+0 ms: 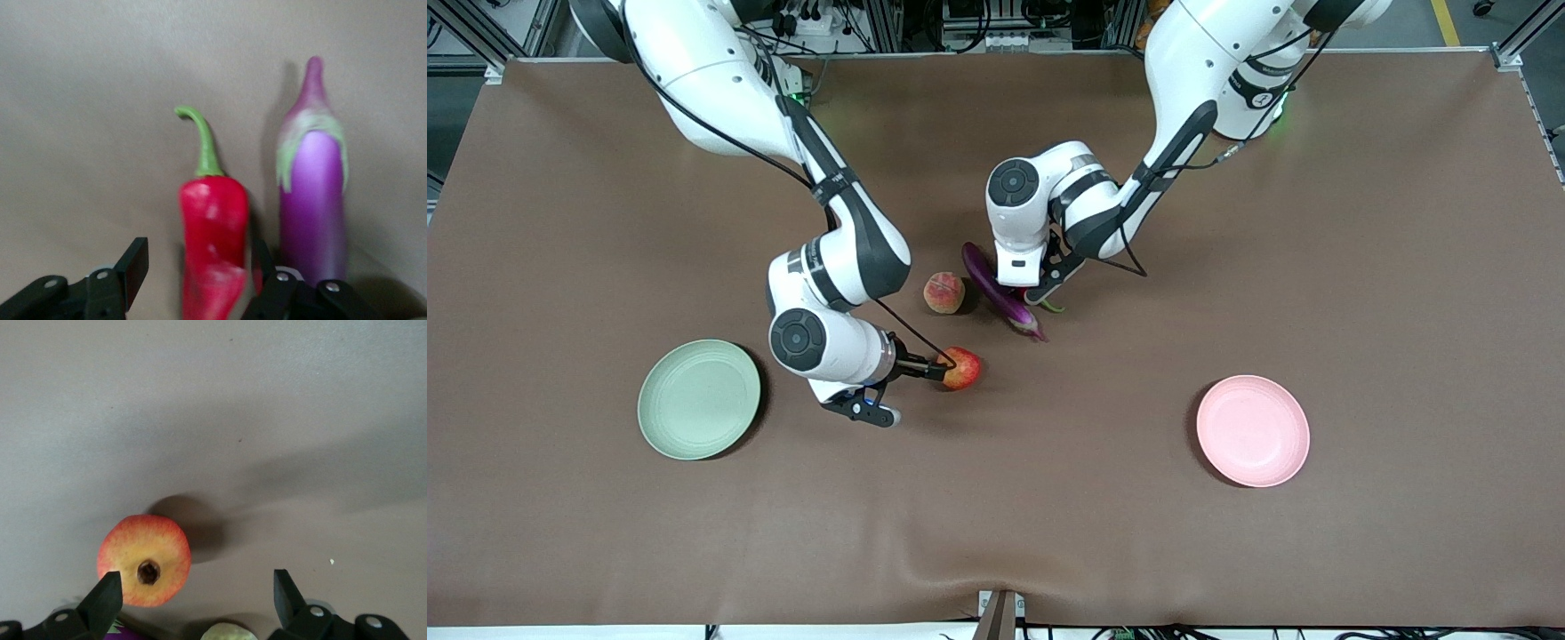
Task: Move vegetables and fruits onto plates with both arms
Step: 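Reach the pepper with the left gripper while the right gripper reaches the apple, then lift the pepper with the left gripper while the right gripper grasps the apple, then carry the red pepper onto the pink plate and open the left gripper, then place the apple on the green plate while the left gripper grasps the eggplant, then carry the eggplant to the pink plate while the right gripper reaches the peach, then lower the eggplant onto the pink plate while the right gripper grasps the peach, then place the peach on the green plate while the left gripper withdraws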
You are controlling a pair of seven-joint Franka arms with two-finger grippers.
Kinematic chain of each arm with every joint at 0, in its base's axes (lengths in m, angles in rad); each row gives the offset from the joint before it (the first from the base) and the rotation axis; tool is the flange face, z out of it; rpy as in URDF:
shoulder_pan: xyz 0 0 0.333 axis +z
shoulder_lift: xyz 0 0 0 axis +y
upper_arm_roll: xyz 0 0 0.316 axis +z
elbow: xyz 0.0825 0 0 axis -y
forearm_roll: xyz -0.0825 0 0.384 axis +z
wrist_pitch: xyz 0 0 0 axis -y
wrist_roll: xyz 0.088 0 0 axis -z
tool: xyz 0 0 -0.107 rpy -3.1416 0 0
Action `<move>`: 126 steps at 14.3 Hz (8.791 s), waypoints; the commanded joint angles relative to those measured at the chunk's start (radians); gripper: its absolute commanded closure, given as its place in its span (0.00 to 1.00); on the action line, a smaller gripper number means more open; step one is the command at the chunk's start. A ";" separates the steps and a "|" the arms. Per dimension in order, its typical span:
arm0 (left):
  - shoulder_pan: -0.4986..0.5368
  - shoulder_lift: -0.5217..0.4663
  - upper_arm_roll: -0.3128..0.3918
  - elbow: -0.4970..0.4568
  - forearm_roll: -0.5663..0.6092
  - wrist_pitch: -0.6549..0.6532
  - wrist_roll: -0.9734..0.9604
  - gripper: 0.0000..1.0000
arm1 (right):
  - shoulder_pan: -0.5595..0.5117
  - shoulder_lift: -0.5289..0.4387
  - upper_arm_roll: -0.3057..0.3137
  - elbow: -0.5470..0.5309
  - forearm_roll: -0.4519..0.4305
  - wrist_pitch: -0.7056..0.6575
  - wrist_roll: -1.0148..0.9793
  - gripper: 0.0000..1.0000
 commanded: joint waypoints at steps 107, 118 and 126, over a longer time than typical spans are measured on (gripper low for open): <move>0.679 0.156 0.007 0.313 0.246 0.076 0.741 0.00 | 0.099 -0.098 -0.013 -0.303 0.275 -0.085 0.052 0.00; 0.736 -0.188 -0.013 0.342 -0.043 -0.297 1.215 0.00 | 0.082 -0.110 -0.018 -0.329 0.286 -0.055 0.055 0.98; 0.890 -0.488 -0.013 0.383 -0.352 -0.722 1.481 0.00 | -0.284 -0.173 -0.033 -0.078 0.079 -0.439 -0.147 0.99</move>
